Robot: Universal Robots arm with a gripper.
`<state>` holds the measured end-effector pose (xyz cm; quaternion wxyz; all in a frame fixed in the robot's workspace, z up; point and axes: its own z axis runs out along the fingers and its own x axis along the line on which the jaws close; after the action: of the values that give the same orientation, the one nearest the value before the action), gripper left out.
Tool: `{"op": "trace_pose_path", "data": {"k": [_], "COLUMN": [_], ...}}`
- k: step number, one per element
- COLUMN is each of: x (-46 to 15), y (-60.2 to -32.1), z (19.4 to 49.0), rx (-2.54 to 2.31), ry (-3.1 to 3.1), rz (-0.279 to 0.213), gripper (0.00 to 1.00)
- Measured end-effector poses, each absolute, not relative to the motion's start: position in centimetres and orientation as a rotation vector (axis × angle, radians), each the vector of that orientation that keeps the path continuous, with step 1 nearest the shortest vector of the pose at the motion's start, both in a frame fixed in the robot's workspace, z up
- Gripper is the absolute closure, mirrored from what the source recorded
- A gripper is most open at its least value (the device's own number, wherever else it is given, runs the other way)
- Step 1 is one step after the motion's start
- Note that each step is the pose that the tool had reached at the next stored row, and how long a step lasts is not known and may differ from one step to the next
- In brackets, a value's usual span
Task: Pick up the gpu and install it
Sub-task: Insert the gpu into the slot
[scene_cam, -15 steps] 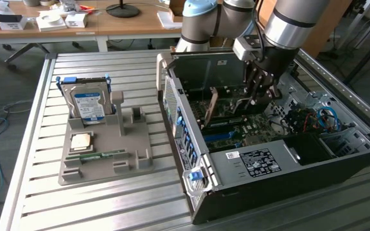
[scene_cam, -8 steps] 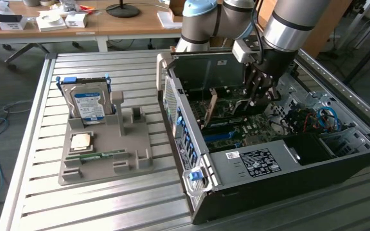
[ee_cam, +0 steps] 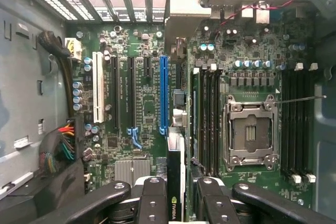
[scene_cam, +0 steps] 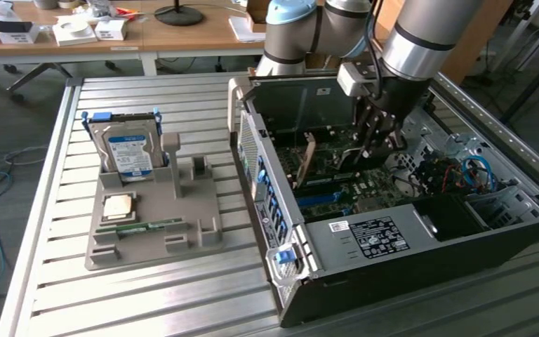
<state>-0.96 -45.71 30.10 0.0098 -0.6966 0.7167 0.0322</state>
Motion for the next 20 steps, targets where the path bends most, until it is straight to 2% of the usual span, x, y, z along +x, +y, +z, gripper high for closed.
{"op": "trace_pose_path", "data": {"k": [20], "x": [-1.2], "y": [-45.8], "z": [28.6], "rx": [-2.179], "ry": [2.213], "rz": [0.123], "gripper": [0.73]}}
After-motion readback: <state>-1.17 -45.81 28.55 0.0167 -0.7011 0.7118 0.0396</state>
